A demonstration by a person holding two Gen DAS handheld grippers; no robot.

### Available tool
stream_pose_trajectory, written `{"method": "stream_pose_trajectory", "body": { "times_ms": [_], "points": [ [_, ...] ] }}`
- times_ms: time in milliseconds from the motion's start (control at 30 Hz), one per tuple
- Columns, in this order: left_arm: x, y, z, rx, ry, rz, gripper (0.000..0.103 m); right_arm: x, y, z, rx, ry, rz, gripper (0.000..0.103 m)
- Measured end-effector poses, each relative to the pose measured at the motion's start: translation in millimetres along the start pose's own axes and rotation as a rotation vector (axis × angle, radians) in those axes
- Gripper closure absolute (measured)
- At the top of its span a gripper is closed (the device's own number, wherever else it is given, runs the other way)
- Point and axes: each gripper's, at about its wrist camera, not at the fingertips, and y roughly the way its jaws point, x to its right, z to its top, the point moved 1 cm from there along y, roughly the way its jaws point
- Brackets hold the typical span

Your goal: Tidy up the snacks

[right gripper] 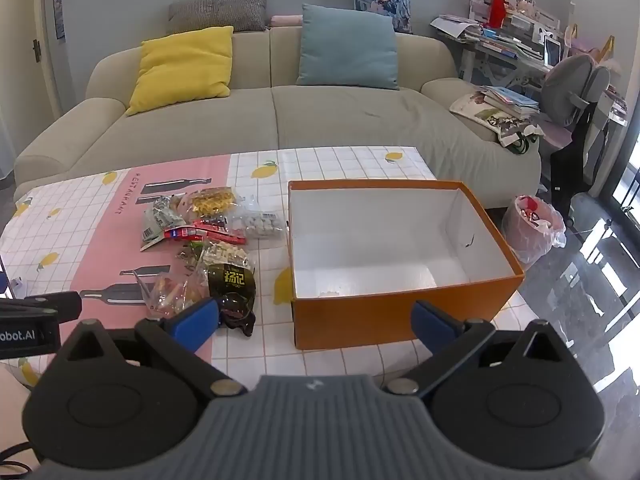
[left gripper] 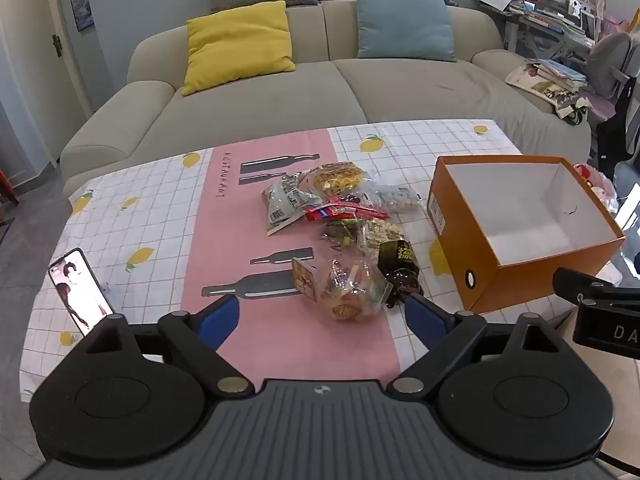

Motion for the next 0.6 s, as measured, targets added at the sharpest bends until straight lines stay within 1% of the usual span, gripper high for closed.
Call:
{"method": "stream_pose_trajectory", "body": {
  "times_ms": [33, 67, 100, 200, 267, 300, 367, 433, 533, 600],
  "points": [
    [0.3, -0.1, -0.2, -0.002, -0.001, -0.007, 0.003, -0.1, -0.2, -0.1, 0.001, 0.002, 0.003, 0.003],
    [0.9, -0.2, -0.6, -0.005, -0.001, -0.011, 0.007, -0.3, -0.4, -0.2, 0.001, 0.003, 0.003, 0.003],
    [1.6, -0.5, -1.2, -0.006, -0.002, -0.011, 0.013, -0.6, -0.7, -0.3, 0.002, 0.001, 0.003, 0.003],
    [3.1, -1.5, -2.4, -0.008, -0.007, -0.033, 0.021, -1.5, -1.9, -0.2, 0.007, -0.006, 0.0, 0.003],
    [4.2, -3.1, -3.2, -0.001, -0.01, -0.036, 0.022, -1.9, -2.6, 0.1, 0.011, -0.012, -0.002, 0.003],
    [-1.4, -2.2, -0.7, -0.012, -0.007, -0.021, 0.024, -1.8, -2.8, 0.2, 0.013, -0.014, -0.002, 0.003],
    [-0.7, -2.8, -0.3, -0.006, -0.005, -0.022, 0.026, -2.5, -3.8, 3.4, 0.014, -0.019, -0.004, 0.003],
    [0.1, -2.9, 0.0, -0.001, -0.004, -0.022, 0.031, -1.3, -3.7, 4.2, 0.016, -0.02, -0.006, 0.003],
    [-1.7, -4.6, -0.6, 0.01, -0.006, -0.023, 0.034, -5.3, -5.9, 0.0, 0.032, -0.036, -0.012, 0.003],
    [-2.4, -5.6, -0.2, 0.017, -0.008, -0.021, 0.038, -6.3, -6.8, -0.8, 0.036, -0.043, -0.013, 0.003]
  ]
}}
